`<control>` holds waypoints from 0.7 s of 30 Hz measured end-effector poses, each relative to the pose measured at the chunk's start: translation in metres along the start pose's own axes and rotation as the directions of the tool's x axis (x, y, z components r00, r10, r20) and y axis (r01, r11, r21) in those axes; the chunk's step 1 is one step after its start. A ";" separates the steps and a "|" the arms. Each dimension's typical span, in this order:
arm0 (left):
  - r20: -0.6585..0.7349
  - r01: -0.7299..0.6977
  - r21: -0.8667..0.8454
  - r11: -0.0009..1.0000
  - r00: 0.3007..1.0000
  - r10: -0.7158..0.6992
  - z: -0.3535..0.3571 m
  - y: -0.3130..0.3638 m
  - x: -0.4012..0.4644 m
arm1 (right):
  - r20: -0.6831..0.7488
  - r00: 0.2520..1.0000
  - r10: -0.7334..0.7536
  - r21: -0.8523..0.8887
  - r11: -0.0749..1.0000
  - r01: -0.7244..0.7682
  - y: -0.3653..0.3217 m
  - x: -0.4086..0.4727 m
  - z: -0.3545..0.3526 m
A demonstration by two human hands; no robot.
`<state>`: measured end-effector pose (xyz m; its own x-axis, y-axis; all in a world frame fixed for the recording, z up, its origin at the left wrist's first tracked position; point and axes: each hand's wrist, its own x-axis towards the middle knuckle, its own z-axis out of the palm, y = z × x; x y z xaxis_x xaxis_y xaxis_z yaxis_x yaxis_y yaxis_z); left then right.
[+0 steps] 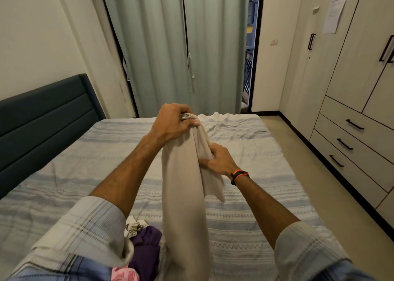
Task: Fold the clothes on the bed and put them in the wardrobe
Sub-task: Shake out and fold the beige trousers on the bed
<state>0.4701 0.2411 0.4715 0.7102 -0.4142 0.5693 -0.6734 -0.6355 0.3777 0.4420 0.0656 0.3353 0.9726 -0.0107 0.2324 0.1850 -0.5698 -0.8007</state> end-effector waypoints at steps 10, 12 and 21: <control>0.004 0.097 0.045 0.994 0.995 -0.097 0.002 -0.025 -0.006 | 0.055 0.997 0.056 0.231 0.971 -0.067 0.024 -0.013 -0.026; 0.005 0.096 0.023 0.995 0.995 -0.096 0.003 -0.025 -0.006 | 0.097 0.994 0.043 0.225 0.972 -0.064 0.023 -0.014 -0.027; 0.096 0.060 -0.070 0.996 0.994 -0.053 0.000 -0.014 -0.004 | 0.140 0.990 -0.003 0.236 0.971 -0.030 0.017 -0.011 -0.013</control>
<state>0.4760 0.2516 0.4639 0.7612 -0.4409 0.4756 -0.6426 -0.6120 0.4610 0.4329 0.0454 0.3262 0.9821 0.1066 0.1555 0.1838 -0.3587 -0.9152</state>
